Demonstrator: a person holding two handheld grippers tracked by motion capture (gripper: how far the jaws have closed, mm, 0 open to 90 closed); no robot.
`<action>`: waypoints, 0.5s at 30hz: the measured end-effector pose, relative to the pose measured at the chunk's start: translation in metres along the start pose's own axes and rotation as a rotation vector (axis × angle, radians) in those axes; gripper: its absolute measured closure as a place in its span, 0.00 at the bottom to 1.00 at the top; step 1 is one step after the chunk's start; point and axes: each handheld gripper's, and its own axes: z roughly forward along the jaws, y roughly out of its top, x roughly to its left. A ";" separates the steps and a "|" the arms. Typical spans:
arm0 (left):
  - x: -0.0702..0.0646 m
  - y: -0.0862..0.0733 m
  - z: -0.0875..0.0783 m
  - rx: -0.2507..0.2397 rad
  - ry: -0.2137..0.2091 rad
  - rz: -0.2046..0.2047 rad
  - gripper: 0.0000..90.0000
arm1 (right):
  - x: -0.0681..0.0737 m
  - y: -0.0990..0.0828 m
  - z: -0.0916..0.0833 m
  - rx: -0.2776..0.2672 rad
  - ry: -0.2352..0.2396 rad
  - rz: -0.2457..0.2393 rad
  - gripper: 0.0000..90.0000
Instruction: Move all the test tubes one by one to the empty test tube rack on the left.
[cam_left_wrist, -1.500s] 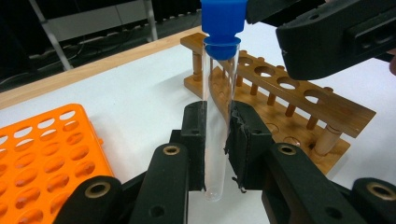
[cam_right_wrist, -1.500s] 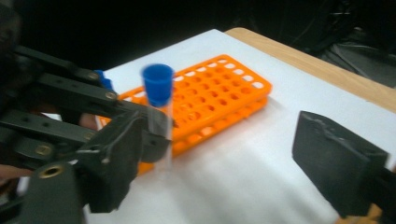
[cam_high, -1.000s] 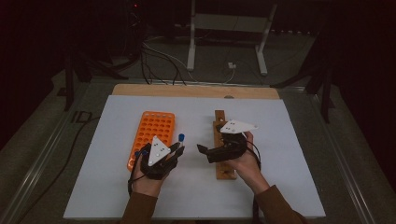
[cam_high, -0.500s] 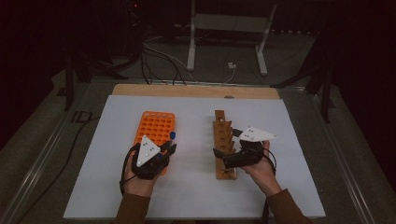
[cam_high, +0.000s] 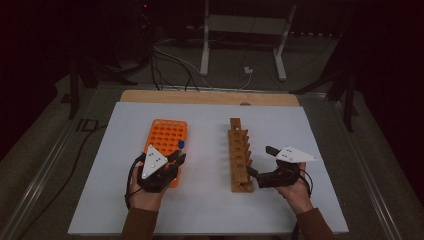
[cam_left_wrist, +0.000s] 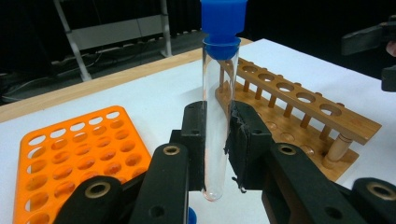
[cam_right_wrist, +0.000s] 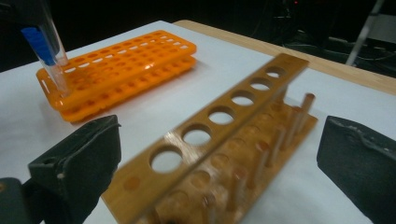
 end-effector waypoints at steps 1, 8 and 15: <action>0.000 0.000 0.000 0.001 0.000 0.000 0.86 | -0.001 -0.002 -0.002 -0.003 -0.003 0.002 0.01; 0.003 0.001 -0.002 -0.005 0.004 -0.005 0.86 | -0.008 -0.011 -0.014 -0.022 -0.024 0.011 0.01; 0.008 0.002 -0.009 -0.011 0.017 -0.009 0.86 | -0.011 -0.016 -0.021 -0.042 -0.029 0.020 0.01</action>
